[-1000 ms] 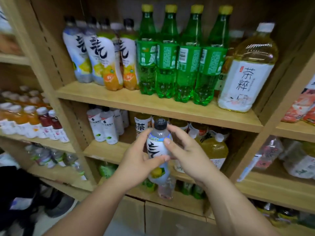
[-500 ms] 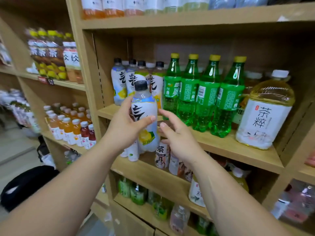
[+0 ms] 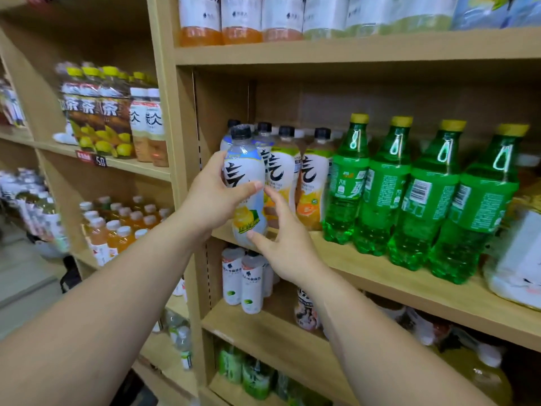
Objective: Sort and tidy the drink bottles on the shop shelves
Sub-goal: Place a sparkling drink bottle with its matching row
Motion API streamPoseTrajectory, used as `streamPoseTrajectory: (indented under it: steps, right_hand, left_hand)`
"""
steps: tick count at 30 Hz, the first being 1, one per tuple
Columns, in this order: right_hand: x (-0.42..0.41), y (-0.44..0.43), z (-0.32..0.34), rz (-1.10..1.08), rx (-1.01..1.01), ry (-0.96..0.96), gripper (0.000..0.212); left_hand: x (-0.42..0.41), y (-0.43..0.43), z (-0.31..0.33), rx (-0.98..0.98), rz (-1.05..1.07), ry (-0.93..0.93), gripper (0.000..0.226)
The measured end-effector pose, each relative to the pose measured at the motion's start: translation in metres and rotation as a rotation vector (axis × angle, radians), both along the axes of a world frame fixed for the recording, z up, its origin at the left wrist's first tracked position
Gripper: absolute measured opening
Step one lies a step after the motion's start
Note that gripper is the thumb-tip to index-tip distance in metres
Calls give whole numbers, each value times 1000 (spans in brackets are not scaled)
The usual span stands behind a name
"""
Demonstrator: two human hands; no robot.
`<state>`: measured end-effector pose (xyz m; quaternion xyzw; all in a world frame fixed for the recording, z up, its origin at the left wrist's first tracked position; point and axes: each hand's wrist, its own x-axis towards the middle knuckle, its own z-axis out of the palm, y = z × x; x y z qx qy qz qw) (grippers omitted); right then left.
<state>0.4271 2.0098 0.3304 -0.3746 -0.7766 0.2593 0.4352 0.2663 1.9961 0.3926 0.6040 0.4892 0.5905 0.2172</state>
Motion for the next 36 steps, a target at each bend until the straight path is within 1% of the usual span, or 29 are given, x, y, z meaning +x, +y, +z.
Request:
streamPoseTrajectory:
  steps: [4,7,10,12,14,16,18,22,25,27,30,36]
  right_hand:
    - [-37,20,-6,-66,-12,28,84]
    - [-61,33,-11,-144,-14,50,85]
    - [-79,41,-13,-247,19,39,82]
    - [-85,44,-15,-317,41,30,78]
    - [-89,47,-16,-365,48,8,75]
    - [-93,49,-17,-392,54,-2,73]
    - [-97,53,-18,-423,57,1,72]
    - [-107,61,-15,-463,45,-17,71]
    - [-119,68,-13,-497,50,-29,73]
    - [-124,73,-14,-507,51,-42,74]
    - [-129,76,-18,-497,39,-12,78]
    - [-132,77,-17,-472,71,-19,71]
  left_hand:
    - [-31,31,-1,0,-19,41,48]
    - [-49,53,-5,37,21,84,51]
    - [-59,66,-9,75,56,144,62]
    - [-64,72,-15,112,47,158,67]
    - [-72,77,-22,134,30,179,77]
    - [-80,81,-31,153,54,264,88]
    - [-86,81,-41,189,87,353,94]
    - [-96,81,-56,359,90,517,84]
    - [-105,86,-61,466,150,652,75]
    - [-110,88,-65,473,160,667,73]
    - [-116,85,-71,456,148,638,70]
    - [-118,81,-76,401,153,714,73]
